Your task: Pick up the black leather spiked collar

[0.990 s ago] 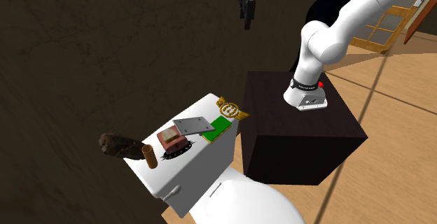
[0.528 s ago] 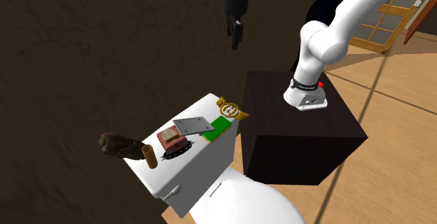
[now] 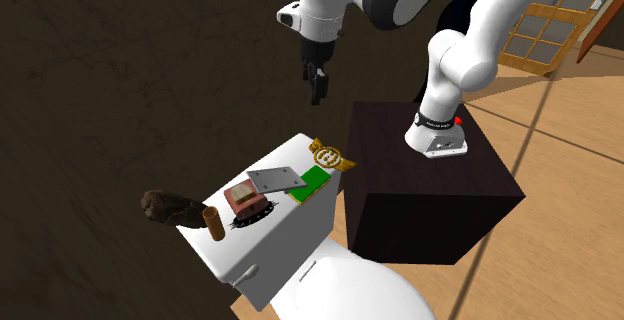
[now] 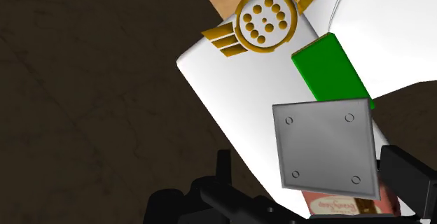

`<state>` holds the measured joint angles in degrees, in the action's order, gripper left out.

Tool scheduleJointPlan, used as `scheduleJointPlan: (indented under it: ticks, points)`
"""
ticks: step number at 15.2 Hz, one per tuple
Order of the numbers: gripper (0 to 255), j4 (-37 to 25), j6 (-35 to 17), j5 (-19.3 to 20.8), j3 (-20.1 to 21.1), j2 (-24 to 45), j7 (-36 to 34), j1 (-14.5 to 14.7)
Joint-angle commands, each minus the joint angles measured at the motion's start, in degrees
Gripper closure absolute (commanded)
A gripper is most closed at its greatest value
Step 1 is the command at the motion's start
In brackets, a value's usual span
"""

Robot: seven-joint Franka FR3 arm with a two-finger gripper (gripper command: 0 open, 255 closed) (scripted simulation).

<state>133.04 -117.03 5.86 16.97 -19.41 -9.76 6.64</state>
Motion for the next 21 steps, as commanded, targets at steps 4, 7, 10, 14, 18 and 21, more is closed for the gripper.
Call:
scheduleJointPlan:
  ticks: [4,7,10,14,18,21]
  points:
    - [0,-4.03,-5.49,6.07,4.82,9.44,-6.11,0.35]
    - [0,-7.36,-7.62,11.27,7.16,15.70,-10.45,0.80]
    - [0,-11.39,-8.74,17.30,8.73,22.29,-15.01,1.91]
    - [0,-17.77,-8.80,25.56,9.31,31.31,-20.59,4.83]
    - [0,-25.20,-7.77,32.87,8.44,40.24,-24.69,9.07]
    - [0,-31.43,-6.63,37.43,7.29,46.84,-26.62,12.67]
